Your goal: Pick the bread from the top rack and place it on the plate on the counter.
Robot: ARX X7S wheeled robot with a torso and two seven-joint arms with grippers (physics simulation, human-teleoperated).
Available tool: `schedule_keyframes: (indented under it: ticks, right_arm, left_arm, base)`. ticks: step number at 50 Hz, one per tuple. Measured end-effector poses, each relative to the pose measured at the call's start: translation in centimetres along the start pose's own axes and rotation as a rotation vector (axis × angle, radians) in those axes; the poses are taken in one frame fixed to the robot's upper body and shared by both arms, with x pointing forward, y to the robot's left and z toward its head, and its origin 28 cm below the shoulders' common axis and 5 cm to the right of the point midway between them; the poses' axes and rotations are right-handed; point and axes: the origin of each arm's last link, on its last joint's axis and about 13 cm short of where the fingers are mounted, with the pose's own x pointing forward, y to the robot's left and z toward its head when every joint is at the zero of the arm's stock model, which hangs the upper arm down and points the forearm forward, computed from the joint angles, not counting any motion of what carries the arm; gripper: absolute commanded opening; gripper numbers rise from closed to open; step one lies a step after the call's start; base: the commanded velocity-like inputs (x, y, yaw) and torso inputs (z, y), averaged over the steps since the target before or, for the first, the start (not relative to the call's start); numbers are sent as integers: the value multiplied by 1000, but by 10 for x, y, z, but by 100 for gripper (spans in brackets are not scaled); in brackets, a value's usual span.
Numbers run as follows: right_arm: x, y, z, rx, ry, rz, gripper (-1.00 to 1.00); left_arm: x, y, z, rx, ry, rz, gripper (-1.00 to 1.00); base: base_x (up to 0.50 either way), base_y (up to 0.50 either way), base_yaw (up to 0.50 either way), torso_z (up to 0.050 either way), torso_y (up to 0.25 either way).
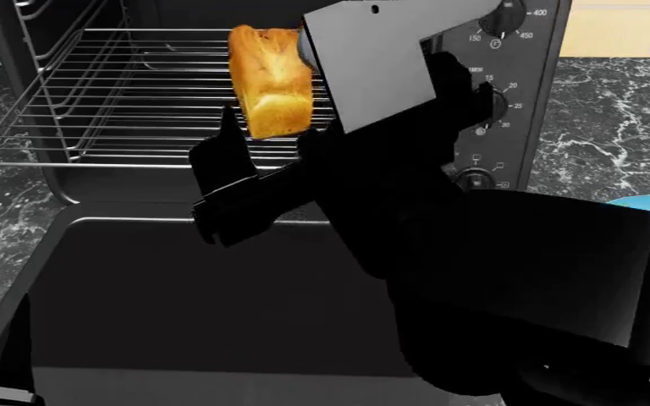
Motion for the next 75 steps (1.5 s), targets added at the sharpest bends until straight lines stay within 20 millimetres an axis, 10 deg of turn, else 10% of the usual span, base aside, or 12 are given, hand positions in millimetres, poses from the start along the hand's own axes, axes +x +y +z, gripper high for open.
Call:
schedule_keyframes:
  ticks: [75]
  right_arm:
    - [65,-11,-10,66,105,35,100]
  left_arm:
    - [-4,1,-1,14,9,-3,100]
  base:
    - [0,0,0,0,0]
